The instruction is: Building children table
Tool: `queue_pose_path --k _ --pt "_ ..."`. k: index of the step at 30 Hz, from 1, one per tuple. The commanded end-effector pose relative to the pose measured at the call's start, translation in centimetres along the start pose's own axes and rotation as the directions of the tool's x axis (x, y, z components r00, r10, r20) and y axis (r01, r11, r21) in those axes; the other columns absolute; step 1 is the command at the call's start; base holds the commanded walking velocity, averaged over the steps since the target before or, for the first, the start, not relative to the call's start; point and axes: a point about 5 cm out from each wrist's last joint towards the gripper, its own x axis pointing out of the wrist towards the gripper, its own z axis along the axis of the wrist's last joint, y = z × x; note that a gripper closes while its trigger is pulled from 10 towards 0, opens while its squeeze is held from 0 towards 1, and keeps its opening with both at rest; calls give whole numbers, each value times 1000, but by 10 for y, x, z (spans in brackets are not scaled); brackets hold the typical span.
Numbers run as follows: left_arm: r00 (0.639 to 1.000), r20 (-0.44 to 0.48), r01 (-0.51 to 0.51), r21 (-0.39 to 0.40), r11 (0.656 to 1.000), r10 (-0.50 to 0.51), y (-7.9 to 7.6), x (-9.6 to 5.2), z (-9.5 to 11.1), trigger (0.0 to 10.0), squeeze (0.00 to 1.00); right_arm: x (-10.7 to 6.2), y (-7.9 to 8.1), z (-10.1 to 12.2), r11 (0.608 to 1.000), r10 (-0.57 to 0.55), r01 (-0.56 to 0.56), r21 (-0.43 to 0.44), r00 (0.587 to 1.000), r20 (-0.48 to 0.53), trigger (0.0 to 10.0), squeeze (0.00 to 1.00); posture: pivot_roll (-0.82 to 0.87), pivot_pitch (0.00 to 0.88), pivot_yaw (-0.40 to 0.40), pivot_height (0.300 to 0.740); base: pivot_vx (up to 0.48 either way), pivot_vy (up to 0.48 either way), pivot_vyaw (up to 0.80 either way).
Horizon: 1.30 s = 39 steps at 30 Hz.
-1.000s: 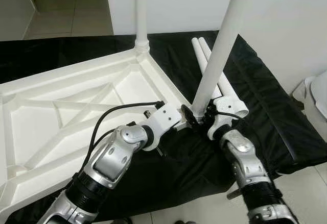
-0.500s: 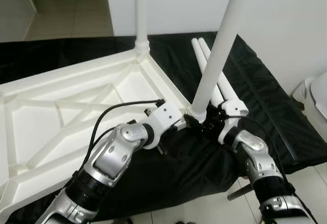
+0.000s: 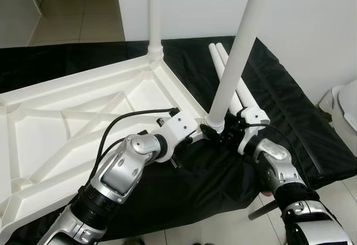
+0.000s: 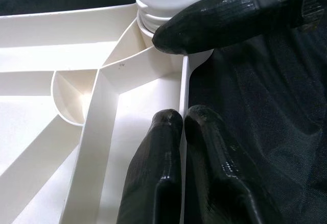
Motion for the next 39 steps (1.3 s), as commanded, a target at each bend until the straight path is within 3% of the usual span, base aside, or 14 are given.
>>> queue_pose_path --k 1,16,17,18,25,26,39 --pt "1000 -2 14 10 1000 -14 -2 0 1 10000 0 -1 2 -9 1000 -2 3 22 999 -32 10000 0 7 94 12 740 0 0 0" --pt "1000 -12 7 -20 1000 -7 -3 0 -3 10000 0 5 6 -10 999 12 -11 45 1000 -11 10000 0 9 105 10 740 0 0 0" --pt "1000 -10 6 -28 1000 -6 -3 0 -3 10000 910 5 5 -10 999 13 -12 45 1000 -8 10000 0 9 106 10 740 0 0 0" --pt "1000 -8 3 -37 999 -3 -2 0 -3 10000 1000 4 5 -10 999 15 -15 46 1000 -3 10000 0 8 106 12 740 0 0 0" --pt "1000 -18 -9 -38 999 9 0 1 -3 10000 1000 4 3 -6 998 23 -24 51 999 24 10000 0 2 107 17 740 0 0 0" --pt "1000 -26 -17 -42 999 16 1 2 -4 10000 0 5 3 -5 998 23 -24 51 999 27 10000 0 1 108 17 740 0 0 0" --pt "986 -144 -92 -85 992 79 2 14 -19 10000 0 7 4 0 998 38 -41 44 998 55 10000 0 -7 108 20 740 0 0 0"
